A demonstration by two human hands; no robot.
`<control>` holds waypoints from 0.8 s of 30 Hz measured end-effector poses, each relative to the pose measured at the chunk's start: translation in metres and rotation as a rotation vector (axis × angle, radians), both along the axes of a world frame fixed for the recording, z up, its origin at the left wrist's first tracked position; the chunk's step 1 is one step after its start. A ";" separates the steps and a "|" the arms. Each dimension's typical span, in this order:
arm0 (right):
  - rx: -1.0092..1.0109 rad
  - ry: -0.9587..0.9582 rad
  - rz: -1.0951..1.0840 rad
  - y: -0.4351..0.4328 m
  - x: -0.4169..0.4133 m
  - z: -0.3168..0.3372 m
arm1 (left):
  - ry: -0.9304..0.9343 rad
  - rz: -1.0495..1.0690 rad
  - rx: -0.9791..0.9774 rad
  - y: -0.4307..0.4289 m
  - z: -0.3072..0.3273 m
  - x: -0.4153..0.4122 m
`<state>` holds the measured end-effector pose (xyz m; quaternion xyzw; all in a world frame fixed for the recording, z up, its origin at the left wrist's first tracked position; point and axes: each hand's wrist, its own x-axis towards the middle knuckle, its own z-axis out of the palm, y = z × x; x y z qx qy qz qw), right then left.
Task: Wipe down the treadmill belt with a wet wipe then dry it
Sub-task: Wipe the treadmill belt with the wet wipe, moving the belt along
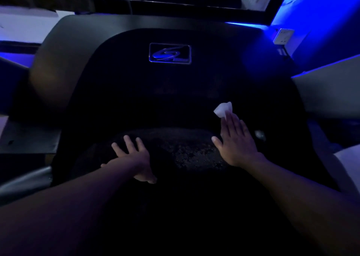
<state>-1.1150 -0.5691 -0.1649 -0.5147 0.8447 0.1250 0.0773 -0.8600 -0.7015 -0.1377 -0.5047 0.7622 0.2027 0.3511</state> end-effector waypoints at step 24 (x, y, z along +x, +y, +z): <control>-0.123 -0.325 -0.271 -0.025 0.085 -0.014 | 0.236 -0.109 -0.238 0.002 0.009 0.084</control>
